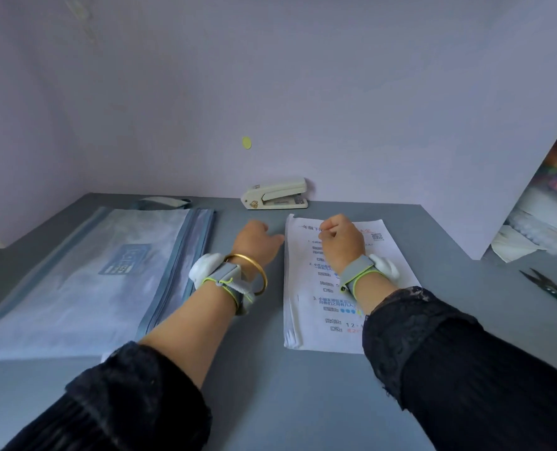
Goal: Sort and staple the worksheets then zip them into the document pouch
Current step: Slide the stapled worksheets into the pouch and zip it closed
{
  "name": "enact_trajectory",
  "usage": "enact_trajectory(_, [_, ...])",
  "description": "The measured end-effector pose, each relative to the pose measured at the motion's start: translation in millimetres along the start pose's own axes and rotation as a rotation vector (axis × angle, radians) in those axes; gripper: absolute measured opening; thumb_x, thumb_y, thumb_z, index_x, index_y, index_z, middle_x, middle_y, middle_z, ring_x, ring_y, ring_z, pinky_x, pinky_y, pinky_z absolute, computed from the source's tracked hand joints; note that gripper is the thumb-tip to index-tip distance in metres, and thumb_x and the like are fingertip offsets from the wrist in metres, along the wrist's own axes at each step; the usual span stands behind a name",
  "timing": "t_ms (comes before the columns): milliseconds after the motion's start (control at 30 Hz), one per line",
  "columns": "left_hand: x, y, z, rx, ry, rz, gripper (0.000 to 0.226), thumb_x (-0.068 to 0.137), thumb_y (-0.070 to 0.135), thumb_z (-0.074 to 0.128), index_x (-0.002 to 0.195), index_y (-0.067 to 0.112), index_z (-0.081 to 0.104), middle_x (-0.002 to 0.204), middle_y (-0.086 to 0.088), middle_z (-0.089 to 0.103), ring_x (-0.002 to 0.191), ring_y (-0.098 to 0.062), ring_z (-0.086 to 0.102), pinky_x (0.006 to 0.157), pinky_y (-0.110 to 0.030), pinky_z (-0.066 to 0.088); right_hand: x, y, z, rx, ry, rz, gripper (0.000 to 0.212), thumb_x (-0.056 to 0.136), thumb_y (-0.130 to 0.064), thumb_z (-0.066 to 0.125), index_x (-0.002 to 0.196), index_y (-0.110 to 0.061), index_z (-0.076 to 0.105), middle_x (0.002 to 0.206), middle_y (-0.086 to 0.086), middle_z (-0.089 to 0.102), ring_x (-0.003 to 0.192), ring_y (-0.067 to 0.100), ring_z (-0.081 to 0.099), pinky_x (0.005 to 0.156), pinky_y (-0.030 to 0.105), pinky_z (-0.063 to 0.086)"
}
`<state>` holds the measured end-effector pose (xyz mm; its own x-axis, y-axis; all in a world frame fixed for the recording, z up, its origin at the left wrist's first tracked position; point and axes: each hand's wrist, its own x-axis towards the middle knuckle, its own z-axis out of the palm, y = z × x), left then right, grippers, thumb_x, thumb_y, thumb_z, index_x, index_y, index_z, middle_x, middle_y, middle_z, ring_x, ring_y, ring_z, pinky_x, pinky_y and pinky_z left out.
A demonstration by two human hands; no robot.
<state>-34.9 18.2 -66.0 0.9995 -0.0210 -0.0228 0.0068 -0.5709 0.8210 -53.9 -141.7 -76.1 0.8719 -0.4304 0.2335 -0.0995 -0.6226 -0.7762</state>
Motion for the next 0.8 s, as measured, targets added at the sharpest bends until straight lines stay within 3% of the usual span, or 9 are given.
enact_trajectory(67, [-9.3, -3.1, -3.0, -0.054, -0.010, -0.019, 0.047, 0.088, 0.029, 0.065, 0.126, 0.005, 0.053, 0.117, -0.016, 0.065, 0.106, -0.034, 0.065, 0.096, -0.044, 0.052, -3.6, -4.0, -4.4, 0.023, -0.021, -0.003, 0.018, 0.092, -0.008, 0.049, 0.101, -0.014, 0.063, 0.104, 0.005, 0.070, 0.099, 0.026, 0.065, 0.080, 0.029, 0.051])
enact_trajectory(133, [-17.0, -3.0, -5.7, -0.134, -0.032, -0.044, 0.036, 0.088, 0.024, 0.066, 0.115, 0.001, 0.059, 0.090, -0.016, 0.070, 0.082, -0.032, 0.069, 0.089, -0.046, 0.056, -7.1, -9.4, -10.0, 0.042, -0.021, -0.011, 0.019, 0.092, -0.008, 0.050, 0.102, -0.014, 0.064, 0.106, 0.005, 0.070, 0.099, 0.024, 0.065, 0.076, 0.022, 0.045])
enact_trajectory(233, [-25.7, -4.7, -7.5, -0.140, -0.050, -0.036, 0.021, 0.088, 0.019, 0.065, 0.079, 0.000, 0.068, 0.064, -0.011, 0.066, 0.061, -0.028, 0.065, 0.082, -0.047, 0.059, -17.6, -11.3, -22.0, -0.013, -0.017, 0.000, 0.021, 0.088, -0.009, 0.049, 0.100, -0.016, 0.065, 0.106, 0.003, 0.071, 0.100, 0.025, 0.065, 0.083, 0.027, 0.050])
enact_trajectory(400, [-43.1, -3.2, -7.0, 0.043, -0.064, 0.017, 0.028, 0.092, 0.020, 0.059, 0.084, -0.004, 0.070, 0.073, -0.014, 0.069, 0.059, -0.027, 0.061, 0.071, -0.041, 0.060, -42.4, 4.6, -35.8, -0.152, -0.091, 0.032, 0.023, 0.084, -0.009, 0.049, 0.096, -0.019, 0.066, 0.108, 0.003, 0.069, 0.103, 0.029, 0.063, 0.090, 0.039, 0.052])
enact_trajectory(533, [-48.4, 1.9, -10.3, 0.290, -0.042, 0.068, 0.041, 0.091, 0.039, 0.055, 0.086, 0.000, 0.069, 0.084, -0.013, 0.073, 0.078, -0.032, 0.069, 0.076, -0.039, 0.059, -51.8, 6.7, -30.9, -0.072, -0.087, -0.007, 0.022, 0.085, -0.007, 0.051, 0.093, -0.019, 0.067, 0.102, 0.003, 0.072, 0.097, 0.029, 0.066, 0.088, 0.042, 0.054])
enact_trajectory(700, [-60.1, 9.3, -0.2, 0.366, -0.083, 0.078, 0.045, 0.090, 0.049, 0.055, 0.067, 0.010, 0.050, 0.063, -0.003, 0.051, 0.065, -0.024, 0.052, 0.058, -0.028, 0.039, -51.2, 8.6, -32.3, -0.033, -0.101, -0.013, 0.022, 0.086, -0.007, 0.052, 0.088, -0.022, 0.068, 0.097, 0.004, 0.072, 0.093, 0.027, 0.066, 0.085, 0.041, 0.056])
enact_trajectory(800, [-64.1, 10.1, 8.1, 0.381, -0.105, 0.142, 0.044, 0.088, 0.050, 0.057, 0.073, 0.008, 0.055, 0.082, -0.010, 0.061, 0.075, -0.026, 0.058, 0.065, -0.033, 0.048, -51.9, 8.3, -32.0, -0.045, -0.099, -0.017, 0.020, 0.087, -0.009, 0.053, 0.091, -0.020, 0.069, 0.097, 0.003, 0.072, 0.092, 0.027, 0.067, 0.083, 0.041, 0.056])
